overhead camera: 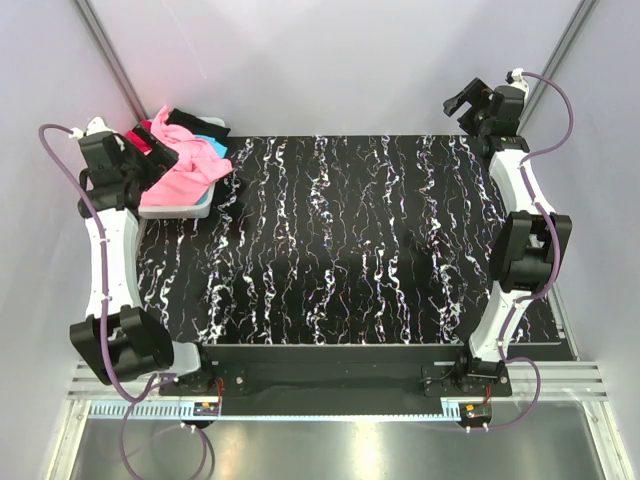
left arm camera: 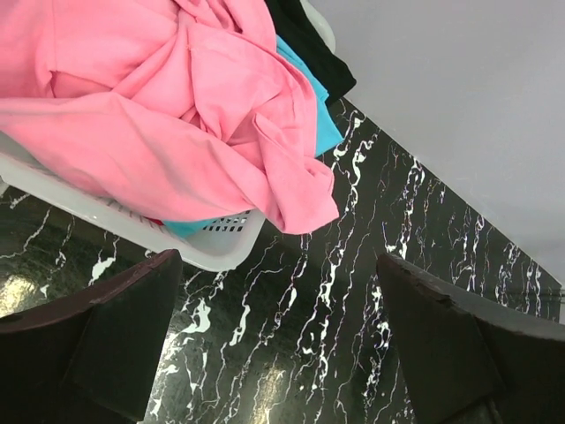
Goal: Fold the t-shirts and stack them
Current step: Grab the tshirt from the pile
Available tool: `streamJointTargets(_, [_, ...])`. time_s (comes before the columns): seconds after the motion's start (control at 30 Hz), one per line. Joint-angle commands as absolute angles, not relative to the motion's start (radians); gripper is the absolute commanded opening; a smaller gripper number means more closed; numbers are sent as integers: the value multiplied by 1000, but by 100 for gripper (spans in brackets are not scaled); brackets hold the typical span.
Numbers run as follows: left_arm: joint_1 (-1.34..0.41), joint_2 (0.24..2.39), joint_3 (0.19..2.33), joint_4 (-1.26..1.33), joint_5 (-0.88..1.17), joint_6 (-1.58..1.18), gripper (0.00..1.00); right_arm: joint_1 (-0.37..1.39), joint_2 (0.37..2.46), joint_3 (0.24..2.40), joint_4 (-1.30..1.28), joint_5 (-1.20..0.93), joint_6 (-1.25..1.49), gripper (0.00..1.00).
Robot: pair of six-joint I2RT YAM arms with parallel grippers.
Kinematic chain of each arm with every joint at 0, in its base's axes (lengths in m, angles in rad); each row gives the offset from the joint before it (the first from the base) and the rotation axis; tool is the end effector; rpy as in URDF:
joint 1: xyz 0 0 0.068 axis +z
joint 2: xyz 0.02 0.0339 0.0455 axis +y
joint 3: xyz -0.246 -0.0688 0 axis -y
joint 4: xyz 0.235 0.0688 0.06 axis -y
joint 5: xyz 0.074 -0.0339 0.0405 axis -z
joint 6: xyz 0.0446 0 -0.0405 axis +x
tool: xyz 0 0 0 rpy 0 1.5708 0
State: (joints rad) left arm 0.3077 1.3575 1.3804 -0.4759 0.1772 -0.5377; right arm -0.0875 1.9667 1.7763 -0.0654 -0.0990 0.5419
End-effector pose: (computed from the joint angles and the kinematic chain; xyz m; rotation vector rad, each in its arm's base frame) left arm 0.2954 0.0856 0.3677 -0.7292 1.8959 -0.3245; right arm 0.4701 -0.0368 0.3250 0.5035 1.7747 0.4096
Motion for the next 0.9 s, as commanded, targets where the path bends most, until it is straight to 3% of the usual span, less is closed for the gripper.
streamJointTargets(0.0, [314,1304,1377,-420,178,-491,99,-86,1979,1833,-55,-104,519,100])
streamJointTargets(0.23, [310,1350,1541,-599,160,-403,99,-86,1994,1868,-55,-109,500,100])
streamJointTargets(0.3, [272,1362,1642,-760,-54,-393,99,-86,1997,1882,-57,-110,492,100])
streamJointTargets(0.47, [195,1388,1816,-861,-264,-206,99,-84,2002,1907,-55,-110,476,100])
streamJointTargets(0.57, [190,1426,1885,-871,-131,-115,99,-84,2000,1916,-55,-103,471,100])
streamJointTargets(0.73, [189,1516,2043,-937,144,-224,99,-83,2017,1928,-46,-113,479,100])
streamJointTargets(0.87, [187,1503,2017,-916,117,-229,99,-81,2039,1954,-37,-162,476,100])
